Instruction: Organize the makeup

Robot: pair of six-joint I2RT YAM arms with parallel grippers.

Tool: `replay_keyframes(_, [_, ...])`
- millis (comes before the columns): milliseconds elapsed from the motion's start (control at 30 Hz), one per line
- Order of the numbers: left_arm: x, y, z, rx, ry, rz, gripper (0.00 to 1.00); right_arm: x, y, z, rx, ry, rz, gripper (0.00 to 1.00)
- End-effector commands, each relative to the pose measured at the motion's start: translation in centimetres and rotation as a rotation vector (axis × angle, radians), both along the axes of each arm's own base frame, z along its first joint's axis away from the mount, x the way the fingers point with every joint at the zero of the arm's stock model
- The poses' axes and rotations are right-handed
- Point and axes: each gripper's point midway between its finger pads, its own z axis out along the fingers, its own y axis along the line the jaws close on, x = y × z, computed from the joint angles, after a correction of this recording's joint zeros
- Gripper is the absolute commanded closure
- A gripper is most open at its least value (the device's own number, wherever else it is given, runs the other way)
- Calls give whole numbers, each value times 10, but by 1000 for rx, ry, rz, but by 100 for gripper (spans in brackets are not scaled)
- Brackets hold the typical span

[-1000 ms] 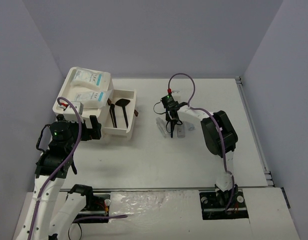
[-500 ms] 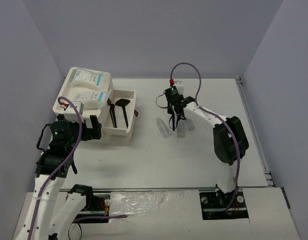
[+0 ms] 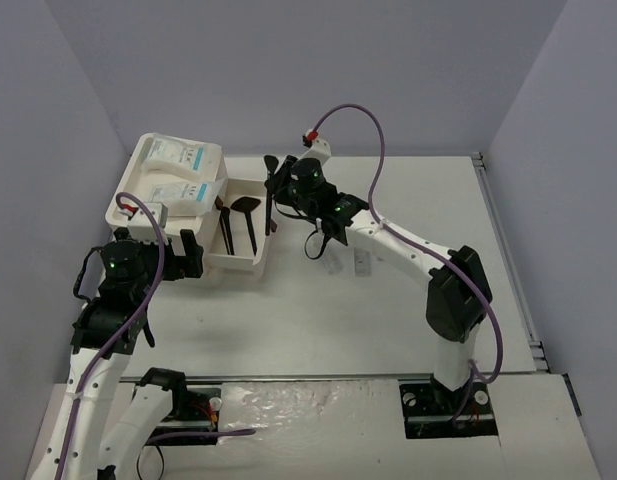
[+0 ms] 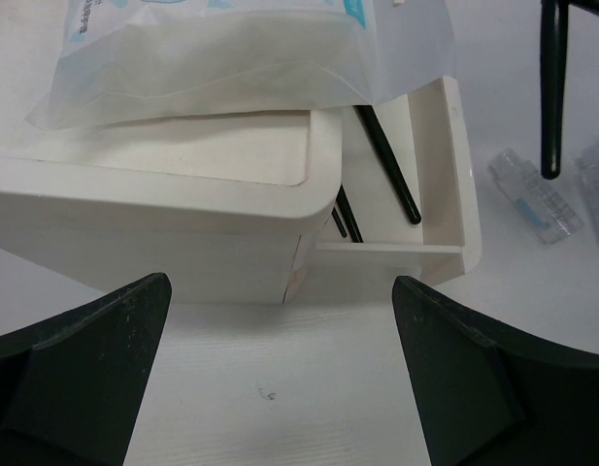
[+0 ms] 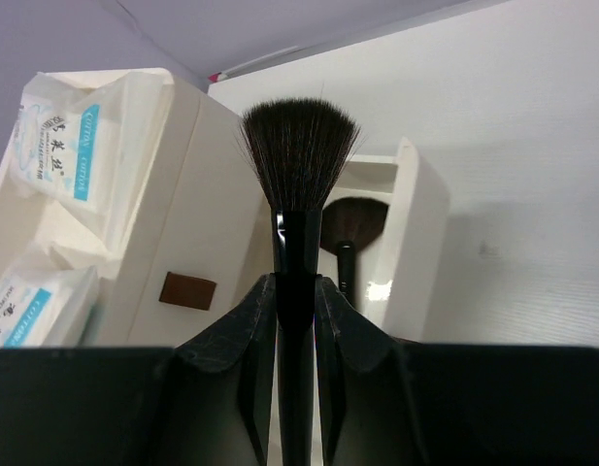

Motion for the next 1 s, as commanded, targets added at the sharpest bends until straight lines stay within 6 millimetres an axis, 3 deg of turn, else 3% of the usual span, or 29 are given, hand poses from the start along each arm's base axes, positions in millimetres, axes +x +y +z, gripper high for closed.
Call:
replay_keyframes(0, [5,-1,19,-5,-66,0,3,16,33,48,288,-68,-23,100])
replay_keyframes(67, [5,-1,19,-5,-66,0,3,15,42,48,315,-61,-15,99])
replay_keyframes(233, [5,-1,20,-6,-66,-2,3,16,69,31,330,-29,25,75])
replay_keyframes(267, [5,-1,20,-6,-66,-2,3,18,70,29,327,-26,24,74])
replay_keyframes(433, [3,-5,19,-28,-54,-11,3,17,78,18,244,-32,76,46])
replay_keyframes(500, [3,-9,23,-51,-54,-25,3,14,73,24,182,-74,110,40])
replay_keyframes(600, [1,-14,51,-98,-84,-35,3,8,57,25,36,-128,151,27])
replay_keyframes(700, [11,-12,76,-101,-79,-10,3,2,24,34,-106,-204,182,16])
replay_keyframes(767, [22,-11,92,-101,-78,8,3,4,-6,27,-179,-220,200,10])
replay_keyframes(800, [26,-11,97,-104,-78,13,3,1,-10,22,-187,-222,257,9])
replay_keyframes(867, [40,-12,113,-110,-87,18,3,7,-43,13,-199,-209,263,8])
replay_keyframes(967, [64,-10,139,-102,-116,31,3,4,-74,1,-259,-232,317,6])
